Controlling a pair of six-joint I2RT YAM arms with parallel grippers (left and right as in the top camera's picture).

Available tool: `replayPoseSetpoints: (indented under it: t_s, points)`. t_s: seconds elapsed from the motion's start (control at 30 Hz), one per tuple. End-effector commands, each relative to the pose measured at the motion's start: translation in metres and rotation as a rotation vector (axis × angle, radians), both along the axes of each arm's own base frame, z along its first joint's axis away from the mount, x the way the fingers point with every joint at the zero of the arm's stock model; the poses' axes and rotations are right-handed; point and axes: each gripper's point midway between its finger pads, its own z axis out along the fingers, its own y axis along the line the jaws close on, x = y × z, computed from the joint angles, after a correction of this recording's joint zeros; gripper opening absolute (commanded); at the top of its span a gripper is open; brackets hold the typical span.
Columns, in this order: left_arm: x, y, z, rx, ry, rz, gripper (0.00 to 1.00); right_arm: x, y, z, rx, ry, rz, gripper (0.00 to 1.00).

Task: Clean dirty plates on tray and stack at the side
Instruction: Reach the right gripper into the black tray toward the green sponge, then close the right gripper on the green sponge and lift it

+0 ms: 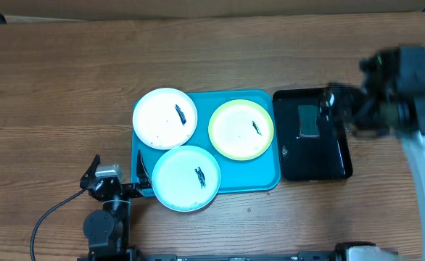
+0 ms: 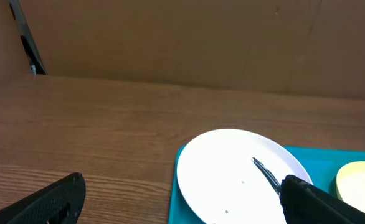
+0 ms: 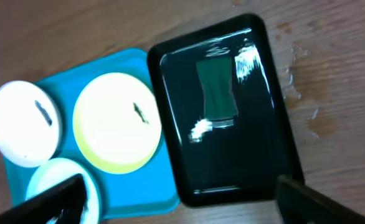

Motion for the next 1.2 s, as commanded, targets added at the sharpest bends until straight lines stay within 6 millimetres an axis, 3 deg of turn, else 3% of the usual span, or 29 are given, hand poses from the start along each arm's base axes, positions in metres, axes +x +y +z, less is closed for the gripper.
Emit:
replayPoseSetpoints:
  t_s: [0.0,0.1,0.17,0.33,0.67,0.93,1.17]
  points:
    - [0.0,-0.001,-0.001,0.026,0.001,-0.006,1.0,0.017,0.0,-0.021,-0.018,0.07,0.035,0.84]
    - [0.0,-0.001,-0.001,0.026,0.001,-0.006,1.0,0.028,-0.006,-0.052,-0.058,0.15,0.023,0.66]
    - [0.0,-0.001,-0.001,0.026,0.001,-0.006,1.0,0.035,-0.008,-0.072,-0.082,0.197,0.021,0.61]
    - [0.0,-0.001,-0.001,0.026,0.001,-0.006,1.0,0.047,-0.002,-0.119,-0.111,0.295,0.051,0.66]
    - [0.0,-0.001,-0.001,0.026,0.001,-0.006,1.0,0.061,-0.011,-0.169,-0.202,0.294,0.04,0.65]
    - [0.0,-0.001,-0.001,0.026,0.001,-0.006,1.0,0.049,-0.011,-0.22,-0.203,0.308,0.046,0.64]
    - [0.0,-0.001,-0.001,0.026,0.001,-0.006,1.0,0.048,-0.006,-0.235,-0.184,0.279,0.094,0.58]
